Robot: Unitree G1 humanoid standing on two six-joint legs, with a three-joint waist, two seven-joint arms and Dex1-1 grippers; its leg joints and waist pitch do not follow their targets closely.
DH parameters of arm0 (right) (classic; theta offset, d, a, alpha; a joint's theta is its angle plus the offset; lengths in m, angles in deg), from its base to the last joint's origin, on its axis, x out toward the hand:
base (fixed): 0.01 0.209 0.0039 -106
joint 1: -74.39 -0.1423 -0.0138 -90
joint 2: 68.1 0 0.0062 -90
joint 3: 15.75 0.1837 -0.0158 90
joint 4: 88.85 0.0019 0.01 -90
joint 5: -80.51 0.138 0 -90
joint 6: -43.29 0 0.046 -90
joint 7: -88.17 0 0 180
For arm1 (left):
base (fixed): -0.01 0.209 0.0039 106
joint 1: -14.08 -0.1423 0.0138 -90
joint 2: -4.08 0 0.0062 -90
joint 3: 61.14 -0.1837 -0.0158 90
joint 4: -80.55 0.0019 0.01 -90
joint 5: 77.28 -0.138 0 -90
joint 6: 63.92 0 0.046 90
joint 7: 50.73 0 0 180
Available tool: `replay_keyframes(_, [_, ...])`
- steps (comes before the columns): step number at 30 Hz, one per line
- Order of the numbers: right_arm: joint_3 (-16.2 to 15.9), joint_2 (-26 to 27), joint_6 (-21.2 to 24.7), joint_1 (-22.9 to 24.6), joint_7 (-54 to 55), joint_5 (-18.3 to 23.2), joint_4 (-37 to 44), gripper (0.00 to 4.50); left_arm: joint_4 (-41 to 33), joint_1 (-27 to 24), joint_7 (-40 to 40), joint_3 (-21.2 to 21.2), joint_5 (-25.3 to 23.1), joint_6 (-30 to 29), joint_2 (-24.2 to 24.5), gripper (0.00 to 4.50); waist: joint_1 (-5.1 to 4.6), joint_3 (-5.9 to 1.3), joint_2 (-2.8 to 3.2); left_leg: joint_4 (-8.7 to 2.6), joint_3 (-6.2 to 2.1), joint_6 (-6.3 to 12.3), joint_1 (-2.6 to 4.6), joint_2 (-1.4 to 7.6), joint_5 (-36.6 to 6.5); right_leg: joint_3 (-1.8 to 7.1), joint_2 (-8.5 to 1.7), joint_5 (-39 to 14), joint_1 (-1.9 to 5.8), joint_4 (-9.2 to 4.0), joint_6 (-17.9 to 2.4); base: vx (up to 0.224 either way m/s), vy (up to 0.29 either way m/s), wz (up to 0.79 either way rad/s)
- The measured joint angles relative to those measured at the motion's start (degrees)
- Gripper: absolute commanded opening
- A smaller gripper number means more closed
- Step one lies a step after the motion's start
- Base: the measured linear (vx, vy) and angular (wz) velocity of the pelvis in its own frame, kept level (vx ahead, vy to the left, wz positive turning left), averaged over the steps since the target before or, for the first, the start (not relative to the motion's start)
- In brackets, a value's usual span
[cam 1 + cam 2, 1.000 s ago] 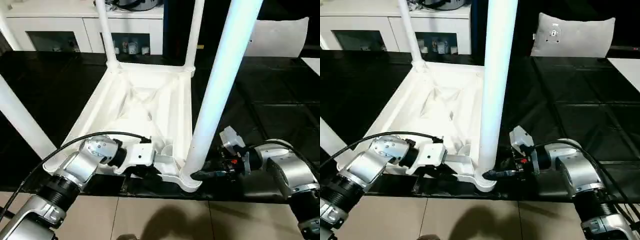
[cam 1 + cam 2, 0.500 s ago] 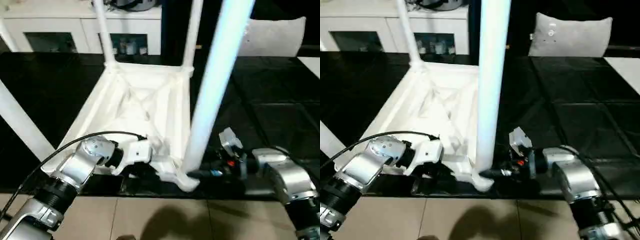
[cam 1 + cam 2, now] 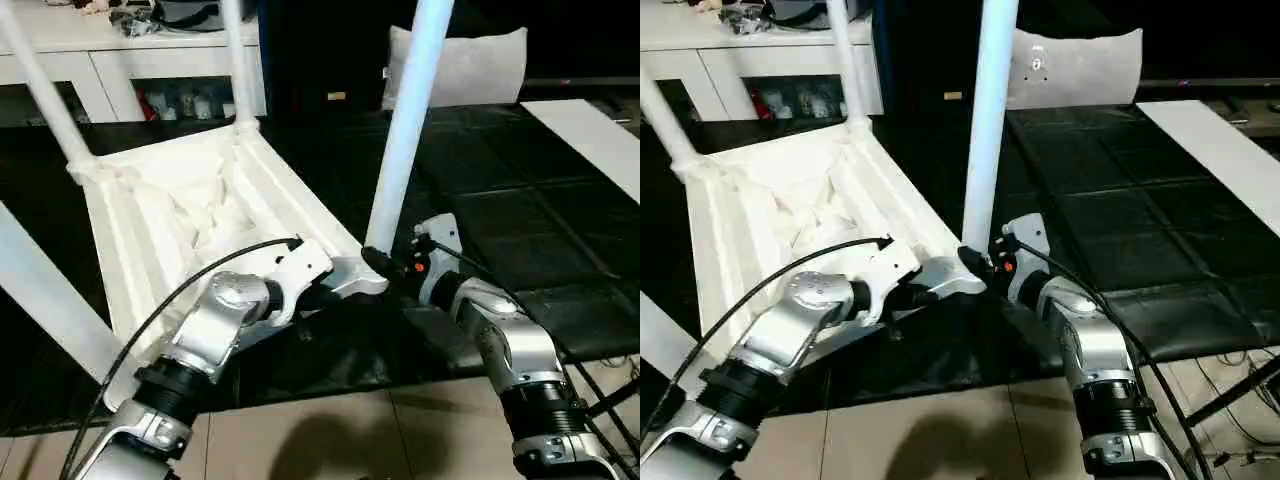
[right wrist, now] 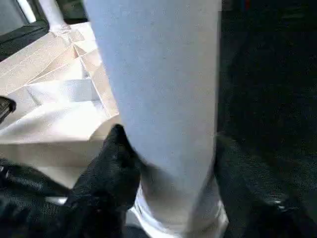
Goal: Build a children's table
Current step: Rotate leg to tighten
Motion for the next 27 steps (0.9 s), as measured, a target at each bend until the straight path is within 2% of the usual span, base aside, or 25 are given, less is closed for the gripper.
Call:
replay_keyframes(1, [0.18,-0.02,-0.03,-0.01,-0.01,0.00,0.05,2.97,-0.13,0.04,0.35,-0.31,0.03,0.43,-0.04,0.00,0.24,-0.05,0.09,-0.05,0.02,0.01,-0.10,-0.01,-0.05,0.04,0.00,-0.07,-0.17,0.02,0.01,0.051,-0.001,0.02])
replay_keyframes(2, [0.19,-0.25,-0.26,0.10,-0.23,-0.01,0.29,2.97,-0.25,0.07,0.90,-0.52,0.03,0.90,0.05,0.00,0.72,-0.08,0.12,-0.06,0.04,0.05,-0.24,-0.05,-0.07,0.12,-0.08,-0.25,-0.41,0.34,-0.03,0.000,0.000,0.00])
replay_keyframes(5, [-0.71,-2.24,-3.10,1.29,-4.35,0.20,0.65,3.29,-0.34,0.42,2.66,-1.24,0.26,2.74,1.66,0.00,1.68,-0.07,0.04,0.23,0.11,0.12,-0.41,-0.35,-0.19,0.34,-0.52,-1.05,-1.08,1.87,-0.43,0.000,0.000,0.00])
replay_keyframes(8, [-1.04,-3.75,-5.05,2.25,-7.50,0.70,0.53,3.55,-0.13,0.44,4.13,-1.45,0.11,4.44,3.23,0.00,2.64,-0.06,0.07,0.05,0.11,0.05,-0.41,-0.38,-0.13,0.31,-0.55,-1.33,-1.29,2.07,-0.29,0.000,0.000,0.00])
replay_keyframes(10, [-1.44,-5.00,-5.67,2.36,-9.72,0.85,0.48,3.64,0.14,0.48,5.23,-1.91,0.09,5.76,4.16,0.00,3.12,-0.05,0.09,0.05,0.10,-0.06,-0.39,-0.37,-0.06,0.31,-0.54,-1.26,-1.29,2.08,-0.34,0.000,0.000,0.00])
replay_keyframes(12, [-2.30,-7.76,-6.32,2.86,-14.55,1.43,0.53,3.90,0.39,0.57,7.87,-2.83,0.19,7.95,5.96,0.00,3.40,-0.05,0.08,0.08,0.10,-0.14,-0.36,-0.37,-0.01,0.31,-0.54,-1.17,-1.22,2.03,-0.29,0.000,0.000,0.00])
replay_keyframes(15, [-3.66,-13.27,-6.32,3.96,-23.45,2.98,1.41,3.99,1.44,0.68,12.39,-3.63,0.68,12.55,8.93,0.00,4.03,0.00,0.02,0.13,0.10,-0.13,-0.20,-0.40,-0.02,0.35,-0.55,-1.09,-1.03,1.92,-0.20,0.000,0.000,0.00])
replay_keyframes(17, [-4.28,-15.72,-6.38,3.91,-27.93,3.23,1.82,4.26,2.31,0.72,15.33,-3.92,0.93,15.04,10.44,0.00,4.33,0.01,-0.02,0.13,0.11,-0.12,-0.07,-0.41,-0.03,0.37,-0.55,-1.08,-0.90,1.89,-0.19,0.000,0.000,0.00])
replay_keyframes(19, [-4.74,-16.61,-6.74,3.85,-30.00,3.19,1.80,4.38,2.53,0.77,16.92,-4.37,1.06,16.30,11.18,0.00,4.62,0.01,-0.04,0.13,0.11,-0.12,-0.05,-0.41,-0.03,0.36,-0.56,-1.09,-0.87,1.89,-0.18,0.000,0.000,0.00])
replay_keyframes(22, [-7.32,-19.03,-8.64,2.55,-35.45,3.05,0.35,4.38,3.03,1.39,21.05,-5.87,1.37,19.78,13.34,0.00,4.96,0.02,-0.06,0.13,0.11,-0.12,-0.06,-0.42,-0.04,0.36,-0.56,-1.09,-0.87,1.89,-0.18,0.000,0.000,0.00])
replay_keyframes(27, [-9.71,-21.62,-8.29,1.48,-45.21,4.29,0.11,3.90,3.12,1.55,27.53,-7.05,2.30,23.35,15.44,0.00,6.35,0.00,-0.13,0.13,0.11,-0.03,-0.07,-0.43,-0.09,0.37,-0.59,-1.12,-0.87,1.89,-0.13,0.000,0.000,0.00])
